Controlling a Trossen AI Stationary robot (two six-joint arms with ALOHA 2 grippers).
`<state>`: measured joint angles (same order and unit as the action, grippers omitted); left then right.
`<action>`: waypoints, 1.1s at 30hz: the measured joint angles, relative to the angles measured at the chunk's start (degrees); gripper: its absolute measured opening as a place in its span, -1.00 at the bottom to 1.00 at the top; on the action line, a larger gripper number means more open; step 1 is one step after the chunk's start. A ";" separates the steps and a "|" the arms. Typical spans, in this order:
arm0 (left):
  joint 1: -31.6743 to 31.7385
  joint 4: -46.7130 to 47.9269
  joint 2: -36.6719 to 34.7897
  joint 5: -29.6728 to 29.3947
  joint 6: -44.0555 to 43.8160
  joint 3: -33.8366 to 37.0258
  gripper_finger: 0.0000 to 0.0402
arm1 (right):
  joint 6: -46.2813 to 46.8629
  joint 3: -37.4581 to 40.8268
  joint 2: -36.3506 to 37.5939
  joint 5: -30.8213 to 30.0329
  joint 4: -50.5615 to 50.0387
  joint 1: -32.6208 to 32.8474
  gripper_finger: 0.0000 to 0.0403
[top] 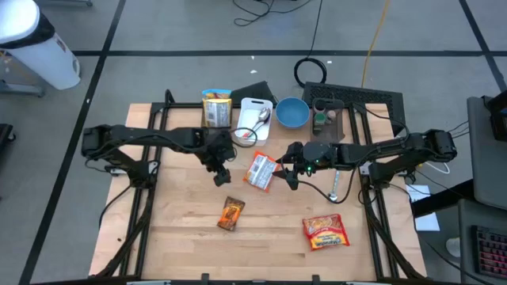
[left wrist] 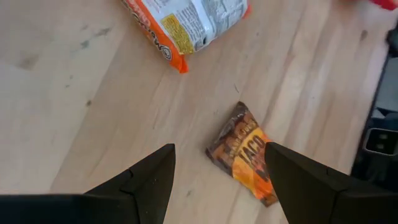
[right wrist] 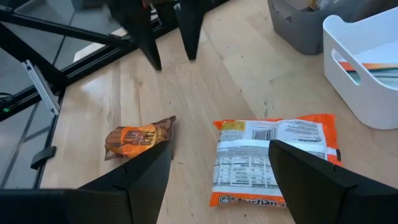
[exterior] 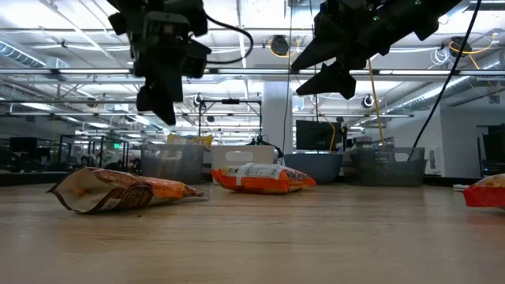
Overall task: Pick & Place Food Item
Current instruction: Put the orange noodle pack into the left black bin
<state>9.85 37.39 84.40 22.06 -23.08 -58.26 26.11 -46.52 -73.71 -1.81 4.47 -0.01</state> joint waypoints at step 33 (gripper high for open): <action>-6.34 -49.56 1.16 -12.63 -32.69 25.23 0.27 | 12.07 25.79 23.79 -13.40 18.85 2.75 0.30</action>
<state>3.51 -12.17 85.56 9.44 -55.78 -33.03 38.17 -20.73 -49.92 -15.20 23.31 2.74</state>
